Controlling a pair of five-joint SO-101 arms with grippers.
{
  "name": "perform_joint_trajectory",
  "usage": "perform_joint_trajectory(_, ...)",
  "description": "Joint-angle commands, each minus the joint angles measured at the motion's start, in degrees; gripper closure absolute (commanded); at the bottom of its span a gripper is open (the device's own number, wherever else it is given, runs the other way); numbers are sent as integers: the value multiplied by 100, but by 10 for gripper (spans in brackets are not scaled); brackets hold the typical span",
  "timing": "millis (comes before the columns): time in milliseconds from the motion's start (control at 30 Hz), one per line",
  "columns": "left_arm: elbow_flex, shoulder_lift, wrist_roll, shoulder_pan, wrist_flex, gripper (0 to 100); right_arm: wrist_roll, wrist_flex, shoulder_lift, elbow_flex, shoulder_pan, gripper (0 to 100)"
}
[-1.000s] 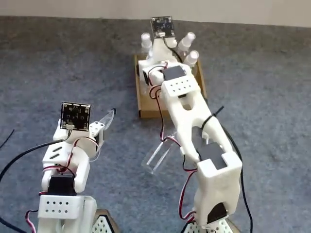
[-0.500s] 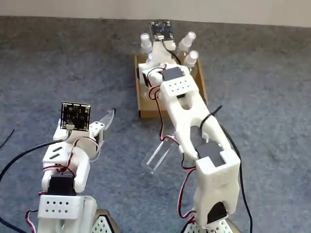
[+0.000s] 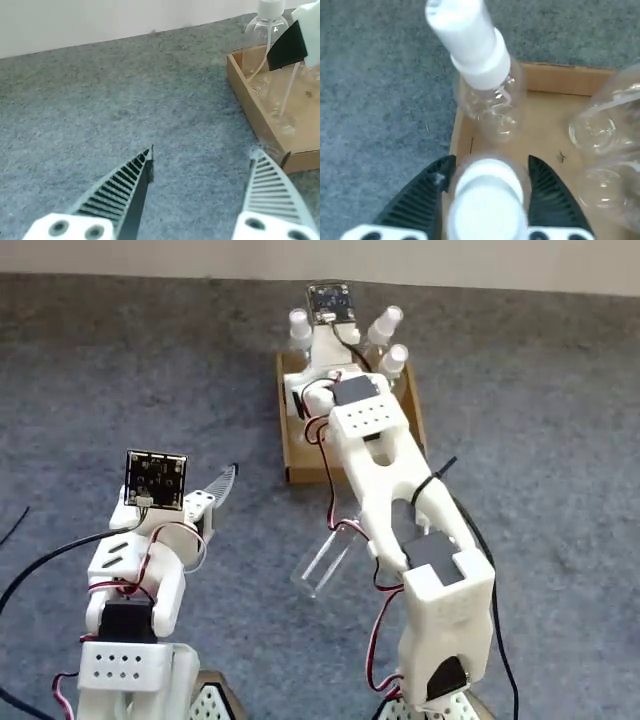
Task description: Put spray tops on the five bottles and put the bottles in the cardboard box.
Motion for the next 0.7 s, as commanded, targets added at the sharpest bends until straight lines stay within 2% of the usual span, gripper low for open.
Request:
perform_joint_trajectory(0, -22, -66, 26, -75, -149, 727, 53, 84, -136, -268, 40, 814)
perform_joint_trajectory(267, -13, -66, 26, -75, -149, 727, 44, 84, -497, -224, -180, 680)
perform_joint_trajectory(500, -13, -66, 26, -75, -149, 727, 44, 110, -927, -259, -145, 676)
perform_joint_trajectory(667, -13, -66, 26, -75, -149, 727, 53, 840, -1666, -391, -171, 676)
